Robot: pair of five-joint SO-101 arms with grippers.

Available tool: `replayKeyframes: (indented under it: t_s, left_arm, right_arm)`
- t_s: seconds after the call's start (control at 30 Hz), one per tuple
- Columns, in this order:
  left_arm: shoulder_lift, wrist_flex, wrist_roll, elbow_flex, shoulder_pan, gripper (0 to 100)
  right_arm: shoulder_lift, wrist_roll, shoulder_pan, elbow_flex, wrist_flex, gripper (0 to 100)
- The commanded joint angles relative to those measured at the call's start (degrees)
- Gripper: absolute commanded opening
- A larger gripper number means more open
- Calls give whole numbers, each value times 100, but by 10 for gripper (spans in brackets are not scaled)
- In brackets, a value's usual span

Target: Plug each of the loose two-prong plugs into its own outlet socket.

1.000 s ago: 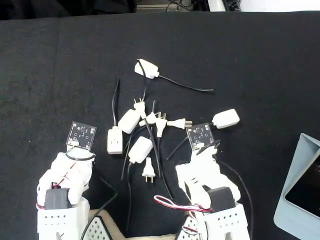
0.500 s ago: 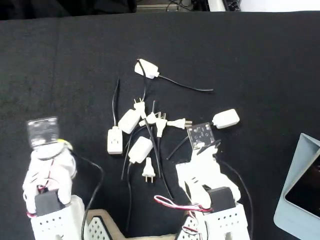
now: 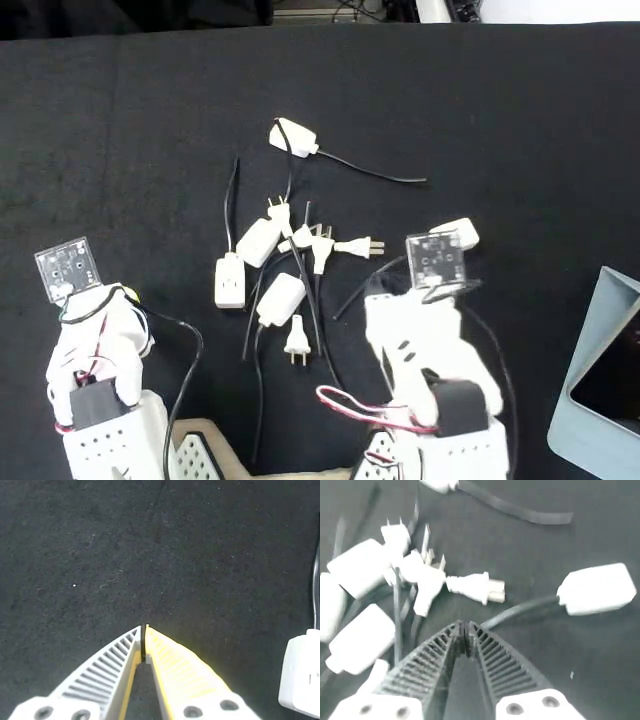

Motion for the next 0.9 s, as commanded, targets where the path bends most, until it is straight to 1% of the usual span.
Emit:
replayKeyframes:
  t_s: [0.0,0.03,0.13,0.27,0.4,0.57,0.6,0.73,0.87]
  left_arm:
    - [-53,-132,-70,48,22,30]
    - [-53,-132,-79,66,22,30]
    - [-53,-132,-299,66,22,30]
    - [-53,-123,-343,75,22,30]
    - [-53,-132,-352,136,22,30]
    - [-53,-132,-352,163,22,30]
    - [-53,-132,-352,163,22,30]
    - [-53,-132,-352,163,31,30]
    - [-53,-141,-352,163,31,30]
  right_arm:
    - [699,-35,-220,-1051,193,15]
    - [1103,-88,-369,-1297,299,15]
    - [2510,-563,-941,-2097,571,15]
    - [4400,-985,-1767,-3125,879,14]
    - [5947,-1046,-1960,-3864,651,13]
    - [7521,-1055,-2084,-4576,615,16]
    - [7793,-1099,-2198,-4637,633,16]
    - [8716,-1749,-2857,-4840,782,16]
    - [9446,-2119,-3437,-5130,958,16]
